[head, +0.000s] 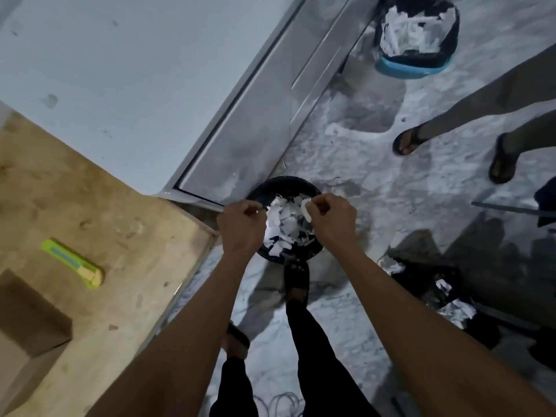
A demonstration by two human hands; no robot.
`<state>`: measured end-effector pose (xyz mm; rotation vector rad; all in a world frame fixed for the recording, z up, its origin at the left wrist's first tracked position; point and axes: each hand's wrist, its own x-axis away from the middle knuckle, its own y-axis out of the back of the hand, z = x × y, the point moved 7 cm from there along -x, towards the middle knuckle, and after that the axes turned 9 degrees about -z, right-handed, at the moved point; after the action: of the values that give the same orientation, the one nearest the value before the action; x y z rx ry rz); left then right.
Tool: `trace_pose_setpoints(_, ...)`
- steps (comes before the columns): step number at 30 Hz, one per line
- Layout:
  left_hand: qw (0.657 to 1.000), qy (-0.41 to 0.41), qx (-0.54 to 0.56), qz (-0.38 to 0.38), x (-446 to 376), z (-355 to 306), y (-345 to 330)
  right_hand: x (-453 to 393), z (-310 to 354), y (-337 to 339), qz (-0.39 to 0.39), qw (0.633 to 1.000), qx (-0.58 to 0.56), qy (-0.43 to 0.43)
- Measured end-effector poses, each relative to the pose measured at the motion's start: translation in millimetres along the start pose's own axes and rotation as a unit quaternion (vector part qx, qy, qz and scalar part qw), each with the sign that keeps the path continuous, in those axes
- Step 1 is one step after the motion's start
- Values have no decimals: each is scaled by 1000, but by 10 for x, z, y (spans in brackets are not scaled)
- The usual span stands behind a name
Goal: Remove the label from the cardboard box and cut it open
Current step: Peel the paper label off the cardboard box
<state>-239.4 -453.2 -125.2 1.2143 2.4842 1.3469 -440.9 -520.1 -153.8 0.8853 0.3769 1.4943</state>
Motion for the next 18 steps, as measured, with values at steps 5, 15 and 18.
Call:
trace_pose_setpoints(5,999,12,2,33,-70,86,-191,-42,-94,-168,36,999,-11,-39)
trace_pose_setpoints(15,999,-2,49,-21,157,-252,589,99,532,352,46,997,-43,-36)
trace_pose_setpoints(18,996,-5,80,-48,267,-376,1019,234,983,574,38,997,-69,-5)
